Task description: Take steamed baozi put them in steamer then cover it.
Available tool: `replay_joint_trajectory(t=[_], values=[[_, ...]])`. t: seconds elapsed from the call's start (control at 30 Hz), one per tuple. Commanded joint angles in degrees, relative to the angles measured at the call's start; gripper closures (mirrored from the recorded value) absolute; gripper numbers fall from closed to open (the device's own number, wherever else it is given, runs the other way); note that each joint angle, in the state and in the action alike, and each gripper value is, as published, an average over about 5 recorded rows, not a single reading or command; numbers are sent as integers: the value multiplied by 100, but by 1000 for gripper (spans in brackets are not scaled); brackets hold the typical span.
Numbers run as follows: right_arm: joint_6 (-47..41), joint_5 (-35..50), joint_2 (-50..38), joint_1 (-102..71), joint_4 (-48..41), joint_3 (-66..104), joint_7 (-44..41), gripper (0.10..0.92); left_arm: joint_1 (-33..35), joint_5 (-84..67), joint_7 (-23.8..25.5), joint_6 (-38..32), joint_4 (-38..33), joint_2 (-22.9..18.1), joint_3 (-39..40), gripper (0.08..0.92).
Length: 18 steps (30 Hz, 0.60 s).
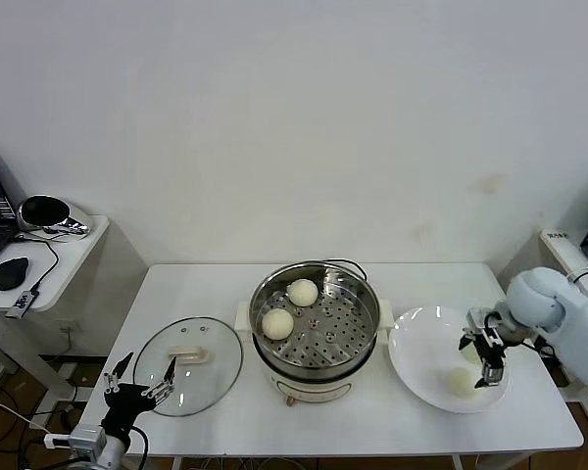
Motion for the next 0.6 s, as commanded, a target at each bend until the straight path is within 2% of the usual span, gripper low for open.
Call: replay_joint_trajectory(t=[0.03,0.3,0.6], values=[[129,-222,138,-490,-360,264,61,203,4,31,1,-2,22,4,0,177],[157,-348,437,-434,-735,209,206,203,4,28,-2,-9,88,39,-2,177],[151,-365,552,-342,-720,80,139,203,-16,31,-4,-9,116,32,8,177]])
